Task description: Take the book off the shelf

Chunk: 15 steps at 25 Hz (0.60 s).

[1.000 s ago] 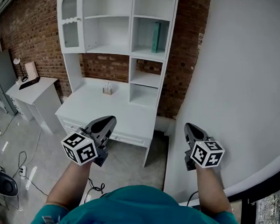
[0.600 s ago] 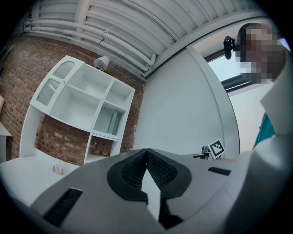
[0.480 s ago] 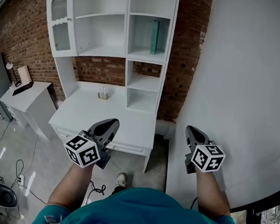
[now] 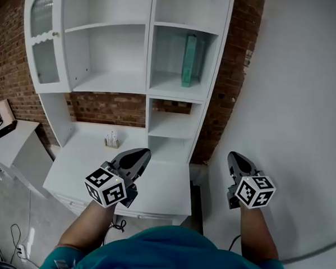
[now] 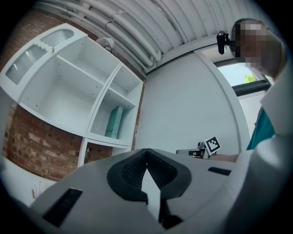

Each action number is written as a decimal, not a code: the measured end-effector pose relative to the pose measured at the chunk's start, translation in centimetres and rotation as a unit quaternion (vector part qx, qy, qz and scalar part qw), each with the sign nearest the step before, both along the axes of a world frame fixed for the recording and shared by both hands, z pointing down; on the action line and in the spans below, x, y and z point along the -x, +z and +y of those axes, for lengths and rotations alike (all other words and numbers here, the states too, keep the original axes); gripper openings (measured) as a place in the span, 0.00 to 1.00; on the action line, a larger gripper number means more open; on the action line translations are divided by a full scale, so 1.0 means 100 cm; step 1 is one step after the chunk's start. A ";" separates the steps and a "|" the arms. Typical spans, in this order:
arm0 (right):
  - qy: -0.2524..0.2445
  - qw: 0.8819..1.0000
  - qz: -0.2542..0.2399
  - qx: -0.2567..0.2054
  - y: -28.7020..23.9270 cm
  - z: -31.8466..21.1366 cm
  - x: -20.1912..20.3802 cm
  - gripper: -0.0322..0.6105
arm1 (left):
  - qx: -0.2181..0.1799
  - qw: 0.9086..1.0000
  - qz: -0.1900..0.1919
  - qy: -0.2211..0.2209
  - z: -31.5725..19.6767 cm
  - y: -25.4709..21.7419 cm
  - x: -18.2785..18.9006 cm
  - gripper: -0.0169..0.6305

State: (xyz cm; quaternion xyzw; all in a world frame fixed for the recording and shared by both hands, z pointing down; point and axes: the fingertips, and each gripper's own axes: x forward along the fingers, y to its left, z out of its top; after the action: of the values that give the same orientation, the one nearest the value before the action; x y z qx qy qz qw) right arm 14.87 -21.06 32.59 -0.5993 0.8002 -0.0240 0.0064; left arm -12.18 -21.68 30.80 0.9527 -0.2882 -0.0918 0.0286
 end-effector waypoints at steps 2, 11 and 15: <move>0.008 1.000 -0.001 -0.002 -0.009 -0.031 0.007 0.08 | 0.001 1.000 -0.002 0.006 -0.032 -0.006 0.010 0.05; 0.031 0.999 0.010 -0.003 -0.028 -0.130 0.020 0.08 | 0.004 0.999 -0.006 0.034 -0.128 -0.018 0.032 0.05; 0.039 0.999 0.014 -0.002 -0.030 -0.153 0.013 0.08 | 0.006 0.999 -0.004 0.042 -0.153 -0.020 0.029 0.05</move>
State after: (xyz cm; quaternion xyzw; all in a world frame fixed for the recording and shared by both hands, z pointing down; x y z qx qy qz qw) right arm 13.53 -36.37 29.55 -0.6303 0.7763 -0.0135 -0.0022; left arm -15.08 -36.95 28.82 0.9643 -0.2482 -0.0846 0.0366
